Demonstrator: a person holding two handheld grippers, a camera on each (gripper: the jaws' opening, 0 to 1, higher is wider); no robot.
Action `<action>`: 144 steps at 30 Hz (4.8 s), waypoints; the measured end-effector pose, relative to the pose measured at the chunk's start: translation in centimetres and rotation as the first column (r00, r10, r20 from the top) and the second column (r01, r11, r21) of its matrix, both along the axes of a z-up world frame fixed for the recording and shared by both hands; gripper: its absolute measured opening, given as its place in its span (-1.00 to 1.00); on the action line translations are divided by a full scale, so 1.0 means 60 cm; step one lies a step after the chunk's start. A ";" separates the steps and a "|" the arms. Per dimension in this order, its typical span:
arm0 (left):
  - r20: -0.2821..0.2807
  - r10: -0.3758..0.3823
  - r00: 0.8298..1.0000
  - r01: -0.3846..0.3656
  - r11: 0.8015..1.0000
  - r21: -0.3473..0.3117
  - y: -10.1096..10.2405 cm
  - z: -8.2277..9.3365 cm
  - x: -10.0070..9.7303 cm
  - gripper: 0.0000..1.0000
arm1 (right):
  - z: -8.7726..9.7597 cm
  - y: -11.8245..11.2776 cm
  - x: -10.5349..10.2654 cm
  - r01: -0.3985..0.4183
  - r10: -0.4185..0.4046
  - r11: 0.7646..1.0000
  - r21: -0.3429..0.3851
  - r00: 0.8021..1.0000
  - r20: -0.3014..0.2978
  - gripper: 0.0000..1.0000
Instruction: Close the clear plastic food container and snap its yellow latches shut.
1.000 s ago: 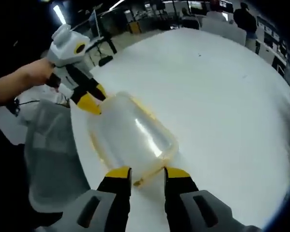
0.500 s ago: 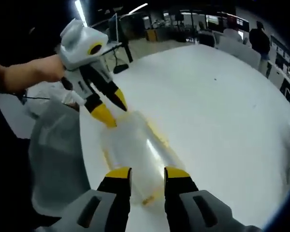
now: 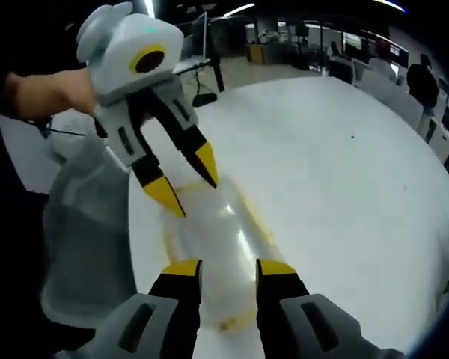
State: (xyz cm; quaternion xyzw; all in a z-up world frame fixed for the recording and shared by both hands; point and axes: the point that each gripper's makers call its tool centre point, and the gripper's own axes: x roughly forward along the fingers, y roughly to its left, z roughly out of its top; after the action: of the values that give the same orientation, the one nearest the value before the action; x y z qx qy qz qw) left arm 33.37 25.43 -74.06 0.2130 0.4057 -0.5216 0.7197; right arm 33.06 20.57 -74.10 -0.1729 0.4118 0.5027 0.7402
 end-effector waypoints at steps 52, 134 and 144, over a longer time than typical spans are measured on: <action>0.039 -0.183 0.982 0.180 0.981 0.069 -0.034 -0.027 -0.038 0.02 | -0.028 0.031 0.047 -0.030 0.031 0.997 -0.076 0.999 0.017 -0.65; 0.225 -0.264 0.938 0.208 0.947 0.245 -0.059 -0.053 -0.038 0.04 | -0.054 0.053 0.041 -0.459 0.367 0.838 -0.295 0.875 -0.317 -0.47; 0.248 -0.283 0.927 0.220 0.942 0.254 -0.059 -0.052 -0.037 0.04 | -0.056 0.042 0.046 -0.430 0.342 0.853 -0.296 0.889 -0.306 -0.43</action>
State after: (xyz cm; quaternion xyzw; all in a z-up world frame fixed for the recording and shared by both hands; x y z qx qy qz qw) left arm 31.18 21.90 -77.20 0.4139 0.3244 -0.5260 0.6684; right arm 35.81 23.07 -77.48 -0.3206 0.5392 0.5762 0.5239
